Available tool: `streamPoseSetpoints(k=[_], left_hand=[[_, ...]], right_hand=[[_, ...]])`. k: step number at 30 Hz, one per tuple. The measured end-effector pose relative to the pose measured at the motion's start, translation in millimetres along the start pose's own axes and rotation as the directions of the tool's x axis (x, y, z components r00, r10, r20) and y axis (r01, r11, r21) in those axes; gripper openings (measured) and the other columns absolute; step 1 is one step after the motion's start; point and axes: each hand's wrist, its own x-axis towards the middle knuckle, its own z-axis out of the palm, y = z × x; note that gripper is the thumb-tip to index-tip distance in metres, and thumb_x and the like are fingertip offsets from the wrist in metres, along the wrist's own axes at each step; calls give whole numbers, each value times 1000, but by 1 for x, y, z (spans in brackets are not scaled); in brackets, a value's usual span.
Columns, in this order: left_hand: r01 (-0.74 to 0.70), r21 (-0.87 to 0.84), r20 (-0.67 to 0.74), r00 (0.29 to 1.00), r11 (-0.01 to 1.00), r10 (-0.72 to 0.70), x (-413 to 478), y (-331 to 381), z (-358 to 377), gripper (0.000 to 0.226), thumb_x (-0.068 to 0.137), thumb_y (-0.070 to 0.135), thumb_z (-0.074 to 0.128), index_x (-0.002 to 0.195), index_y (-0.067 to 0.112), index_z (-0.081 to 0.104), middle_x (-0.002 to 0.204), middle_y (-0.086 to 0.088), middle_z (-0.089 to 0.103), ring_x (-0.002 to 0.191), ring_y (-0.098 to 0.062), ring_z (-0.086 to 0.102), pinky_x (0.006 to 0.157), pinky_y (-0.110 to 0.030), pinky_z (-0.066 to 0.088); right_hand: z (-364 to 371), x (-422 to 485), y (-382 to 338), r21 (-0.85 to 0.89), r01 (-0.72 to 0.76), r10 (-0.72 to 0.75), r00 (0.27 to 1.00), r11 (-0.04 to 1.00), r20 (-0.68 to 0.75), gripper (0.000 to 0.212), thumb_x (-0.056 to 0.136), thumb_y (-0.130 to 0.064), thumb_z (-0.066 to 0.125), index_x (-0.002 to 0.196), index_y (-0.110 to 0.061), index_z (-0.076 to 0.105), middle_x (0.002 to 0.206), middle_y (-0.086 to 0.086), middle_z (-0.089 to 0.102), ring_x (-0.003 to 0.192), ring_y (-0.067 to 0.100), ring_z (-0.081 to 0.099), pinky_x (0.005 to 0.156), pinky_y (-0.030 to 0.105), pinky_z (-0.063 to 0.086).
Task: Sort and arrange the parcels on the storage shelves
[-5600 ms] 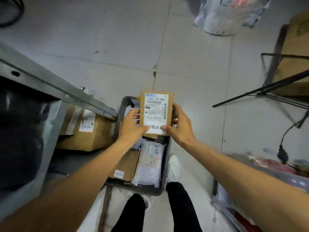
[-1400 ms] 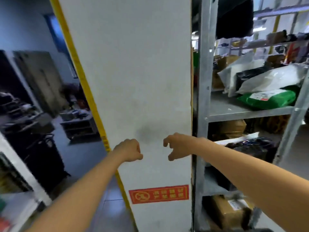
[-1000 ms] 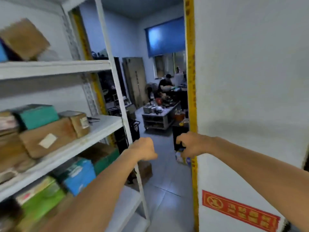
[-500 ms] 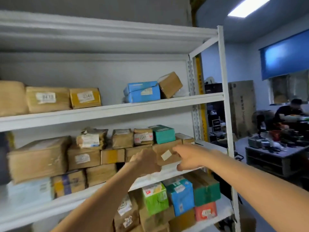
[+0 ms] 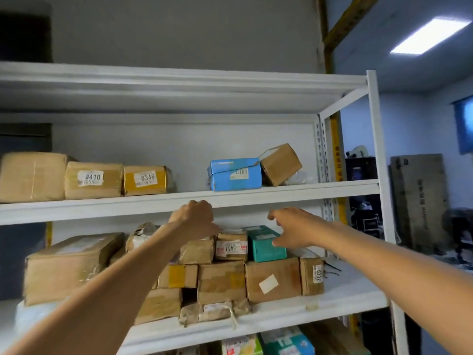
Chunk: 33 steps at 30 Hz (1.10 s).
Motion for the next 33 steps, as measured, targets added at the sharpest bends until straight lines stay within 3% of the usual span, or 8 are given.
streamPoseSetpoints(k=[5,10,16,18,21,26,30,33], left_hand=[[57,-124,-109,992,991,-71,50,-10,-16,39,85,34,68,118,17,58,109,-2,65,88,-18,61,75,-30,54],[54,-252,-193,976,966,-105,102,-18,-16,60,84,38,72,130,12,45,117,-9,62,92,-22,59,78,-36,53],[-53,-391,-212,977,919,-33,155,-17,-8,88,82,39,73,151,24,20,126,-12,58,104,-28,57,88,-38,48],[-95,-410,-232,973,907,-4,164,-18,2,83,80,37,76,148,29,29,128,-9,57,109,-28,58,91,-36,49],[-130,-495,-331,942,859,-49,168,-19,15,60,78,24,80,130,24,49,111,-4,63,95,-23,60,81,-31,51],[-178,-547,-427,900,818,-89,170,-16,26,52,78,17,80,120,20,51,101,3,59,89,-18,59,68,-28,54],[-191,-588,-438,892,786,-111,167,-15,27,51,76,15,81,118,20,53,97,4,62,86,-18,62,67,-30,57],[-226,-577,-478,873,785,-100,158,-12,27,50,75,12,81,117,17,52,94,9,57,82,-11,57,58,-12,51]], right_hand=[[-4,51,13,111,57,-33,978,992,-204,60,87,-21,60,141,-13,34,140,7,43,120,24,48,93,36,47],[-10,107,14,253,93,9,927,963,-374,60,86,-17,62,138,-11,33,130,9,46,116,26,50,90,36,48],[-13,161,17,190,15,73,892,982,-447,50,89,-22,64,125,-3,35,122,14,41,105,28,51,71,31,42],[-13,176,19,183,-6,95,872,983,-481,51,88,-22,65,124,-2,35,125,15,37,103,31,53,71,32,42],[-9,195,20,180,-51,143,827,982,-544,49,89,-21,66,124,1,40,130,18,34,101,33,55,72,31,41],[-1,217,26,260,-30,176,808,965,-562,49,87,-18,69,121,-4,38,128,19,36,102,35,55,70,33,38],[1,219,34,369,64,172,802,927,-573,54,82,-15,73,118,-9,34,114,17,47,98,32,54,68,33,37],[-1,211,34,448,135,174,793,884,-584,59,75,-12,79,114,-11,34,103,16,54,94,31,56,68,40,45]])
